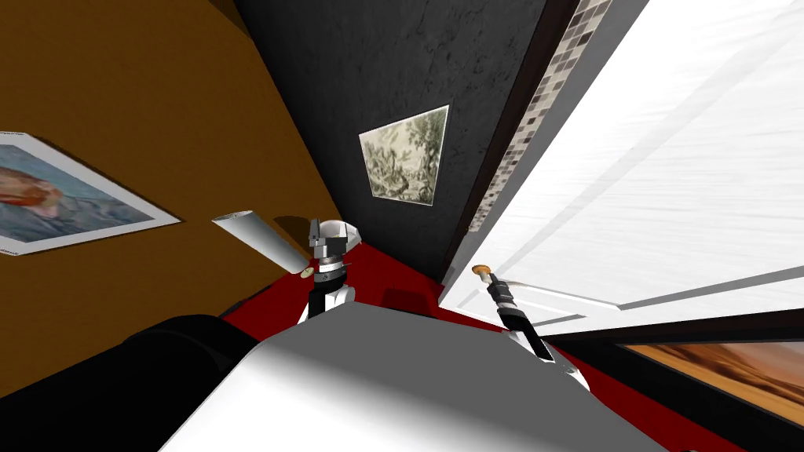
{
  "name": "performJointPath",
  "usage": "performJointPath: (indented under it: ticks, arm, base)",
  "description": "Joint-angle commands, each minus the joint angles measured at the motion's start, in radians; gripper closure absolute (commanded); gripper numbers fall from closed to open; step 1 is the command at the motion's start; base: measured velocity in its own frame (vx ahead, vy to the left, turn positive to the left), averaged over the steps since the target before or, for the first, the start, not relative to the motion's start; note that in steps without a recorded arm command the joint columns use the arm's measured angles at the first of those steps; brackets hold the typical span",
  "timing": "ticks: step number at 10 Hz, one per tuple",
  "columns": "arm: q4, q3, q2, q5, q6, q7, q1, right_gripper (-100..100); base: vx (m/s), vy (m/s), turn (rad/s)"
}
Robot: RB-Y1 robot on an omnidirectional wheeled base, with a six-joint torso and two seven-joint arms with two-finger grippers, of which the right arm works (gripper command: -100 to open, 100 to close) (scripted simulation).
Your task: Pull the door open
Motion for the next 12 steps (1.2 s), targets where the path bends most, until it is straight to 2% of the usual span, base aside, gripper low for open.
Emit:
performJointPath:
  ticks: [1,5,6,7,8,11,12]
  arm:
    - [-0.001,0.026,-0.017,-0.001,-0.027,-0.015,0.013,100]
    - [-0.026,0.091,-0.074,-0.01,-0.092,-0.053,0.059,100]
    - [-0.017,0.083,-0.064,-0.008,-0.082,-0.05,0.048,100]
    - [-0.016,0.109,-0.083,-0.017,-0.116,-0.063,0.07,100]
    - [-0.016,0.114,-0.088,-0.019,-0.124,-0.065,0.074,100]
    - [-0.017,0.161,-0.128,-0.038,-0.192,-0.086,0.111,100]
    - [-0.017,0.166,-0.133,-0.04,-0.2,-0.089,0.115,100]
  base:
    - [-0.19,-0.043,0.13]
    - [-0.238,-0.082,0.141]
    - [-0.122,-0.014,0.019]
    - [-0.166,-0.063,0.205]
    - [-0.228,-0.114,0.187]
    - [-0.255,-0.082,0.21]
    - [-0.233,-0.073,0.126]
